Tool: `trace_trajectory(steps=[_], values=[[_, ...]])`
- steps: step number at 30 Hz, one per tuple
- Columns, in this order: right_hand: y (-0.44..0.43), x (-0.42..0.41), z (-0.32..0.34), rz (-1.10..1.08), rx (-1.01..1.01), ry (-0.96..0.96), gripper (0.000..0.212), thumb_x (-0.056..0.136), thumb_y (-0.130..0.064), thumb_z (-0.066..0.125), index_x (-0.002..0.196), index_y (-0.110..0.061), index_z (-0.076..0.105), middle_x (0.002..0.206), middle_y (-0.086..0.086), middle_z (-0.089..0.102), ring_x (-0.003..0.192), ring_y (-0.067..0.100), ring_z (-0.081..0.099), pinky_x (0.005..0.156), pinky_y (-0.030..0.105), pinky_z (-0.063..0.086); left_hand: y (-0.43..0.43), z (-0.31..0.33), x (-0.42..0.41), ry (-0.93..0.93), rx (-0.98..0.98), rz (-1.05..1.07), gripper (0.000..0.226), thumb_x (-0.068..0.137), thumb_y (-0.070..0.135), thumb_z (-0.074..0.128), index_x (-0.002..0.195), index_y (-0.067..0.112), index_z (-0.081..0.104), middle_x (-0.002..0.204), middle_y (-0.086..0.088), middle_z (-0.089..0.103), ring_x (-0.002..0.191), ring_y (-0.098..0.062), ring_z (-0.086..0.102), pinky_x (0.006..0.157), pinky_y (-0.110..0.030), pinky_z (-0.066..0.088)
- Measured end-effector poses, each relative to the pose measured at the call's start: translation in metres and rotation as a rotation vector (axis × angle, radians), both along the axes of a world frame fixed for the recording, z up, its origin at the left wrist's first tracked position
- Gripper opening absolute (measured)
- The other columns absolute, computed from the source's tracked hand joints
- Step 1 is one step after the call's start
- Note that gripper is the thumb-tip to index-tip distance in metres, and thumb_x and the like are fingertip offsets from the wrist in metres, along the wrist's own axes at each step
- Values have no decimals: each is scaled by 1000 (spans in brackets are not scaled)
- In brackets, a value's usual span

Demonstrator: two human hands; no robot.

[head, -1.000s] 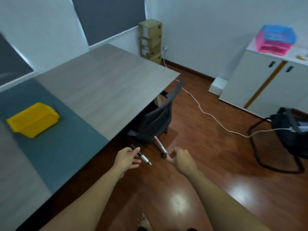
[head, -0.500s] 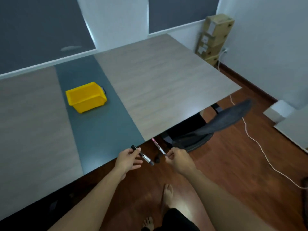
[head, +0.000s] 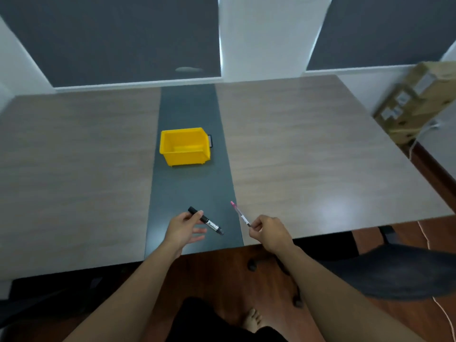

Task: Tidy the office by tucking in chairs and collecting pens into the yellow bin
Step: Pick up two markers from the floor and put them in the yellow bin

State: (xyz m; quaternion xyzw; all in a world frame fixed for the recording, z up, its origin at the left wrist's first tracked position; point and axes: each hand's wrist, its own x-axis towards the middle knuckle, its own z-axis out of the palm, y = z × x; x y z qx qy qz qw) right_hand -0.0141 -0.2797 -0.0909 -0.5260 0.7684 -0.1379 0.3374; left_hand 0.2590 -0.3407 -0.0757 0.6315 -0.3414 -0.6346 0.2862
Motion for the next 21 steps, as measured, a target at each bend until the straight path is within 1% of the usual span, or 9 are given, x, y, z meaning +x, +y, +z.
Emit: trace_trajectory(steps=[3,4,6,8,11,14,17,21], values=[[-33,9,-4,29,0,-10,15,85,-39,78,88,-25,72,85,-10,75,81,14,70,76,38,60,-29,1,9,9,-8,54,31,103,32,73,118,4,73,111,-14,81,97,-39,82,81,-46,69],[-45,13,-6,43,1,-5,15,85,-39,78,88,-25,72,85,-10,75,80,13,70,76,39,60,-39,1,13,11,-12,66,32,103,31,73,118,4,72,111,-15,81,98,-40,81,81,-47,69],[-73,23,-9,74,0,13,16,86,-40,78,89,-25,73,86,-9,75,80,14,70,75,39,60,-66,0,24,17,-22,83,33,103,31,73,121,4,68,111,-16,80,91,-37,81,80,-47,69],[-100,33,-9,94,2,25,16,86,-39,76,90,-23,73,87,-8,75,81,16,70,75,42,61,-92,-1,36,25,-34,87,35,102,31,74,124,5,64,111,-17,81,84,-31,80,77,-44,69],[-143,53,-4,91,3,54,14,85,-39,76,85,-26,71,86,-6,75,80,17,71,73,40,60,-132,-1,59,32,-41,70,38,102,32,75,126,6,62,109,-16,82,83,-30,79,76,-43,69],[-179,73,3,85,5,67,16,84,-39,75,84,-24,71,84,-6,75,79,16,71,72,40,60,-171,0,83,38,-47,42,38,101,34,76,124,5,67,110,-15,82,85,-30,78,81,-44,69],[-215,90,1,60,12,75,18,83,-41,76,85,-24,73,82,-6,75,78,15,71,73,41,61,-214,-2,104,41,-47,18,37,100,38,76,118,6,74,110,-13,82,85,-28,78,82,-42,69],[-250,107,-6,3,28,81,18,81,-44,74,74,-29,67,80,-4,75,75,17,71,72,42,62,-259,-3,122,31,-48,-25,40,98,46,76,110,7,79,107,-14,83,88,-29,79,90,-49,68]])
